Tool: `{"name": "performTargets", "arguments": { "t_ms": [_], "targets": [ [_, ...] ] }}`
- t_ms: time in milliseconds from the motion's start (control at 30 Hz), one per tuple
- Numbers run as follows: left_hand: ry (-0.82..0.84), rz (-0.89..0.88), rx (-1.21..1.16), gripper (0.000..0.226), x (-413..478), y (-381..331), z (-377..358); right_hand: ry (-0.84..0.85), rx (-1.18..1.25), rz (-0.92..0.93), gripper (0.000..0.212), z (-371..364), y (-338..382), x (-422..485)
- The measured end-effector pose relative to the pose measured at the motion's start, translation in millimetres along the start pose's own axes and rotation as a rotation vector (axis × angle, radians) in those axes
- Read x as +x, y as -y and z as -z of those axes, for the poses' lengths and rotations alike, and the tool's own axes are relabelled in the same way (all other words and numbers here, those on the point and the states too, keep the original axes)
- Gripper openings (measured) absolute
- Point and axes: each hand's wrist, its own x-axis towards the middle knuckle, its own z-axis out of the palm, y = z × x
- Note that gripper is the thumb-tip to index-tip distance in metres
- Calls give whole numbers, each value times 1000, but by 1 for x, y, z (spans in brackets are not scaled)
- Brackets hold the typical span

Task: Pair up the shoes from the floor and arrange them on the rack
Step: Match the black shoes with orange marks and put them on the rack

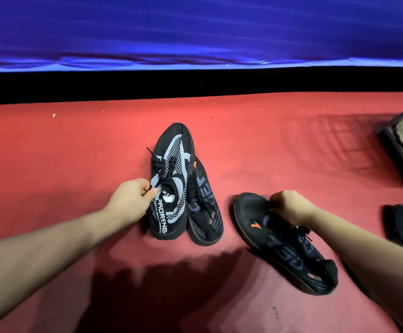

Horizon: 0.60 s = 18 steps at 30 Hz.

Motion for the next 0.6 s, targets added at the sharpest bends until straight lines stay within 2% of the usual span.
{"name": "performTargets", "arguments": {
  "t_ms": [67, 100, 233, 333, 433, 533, 600],
  "targets": [
    [-38, 53, 37, 37, -1, 18, 15, 36, 95, 88, 36, 14, 15, 11],
    [-53, 82, 50, 36, -2, 29, 22, 37, 173, 114, 39, 22, 24, 14],
    [-44, 205, 160, 37, -9, 66, 39, 90, 424, 190, 40, 51, 68, 22],
    [3, 303, 206, 35, -16, 87, 41, 81, 472, 190, 40, 51, 118, 39],
    [32, 373, 202, 27, -27, 101, 45, 55, 532, 139, 52, 36, 171, 57],
    [102, 398, 205, 28, -39, 113, 48, 67, 523, 81, 40, 19, 209, 66],
    [163, 414, 198, 28, -48, 116, 53, 33, 313, 101, 29, 6, 227, 67]
  ]
}}
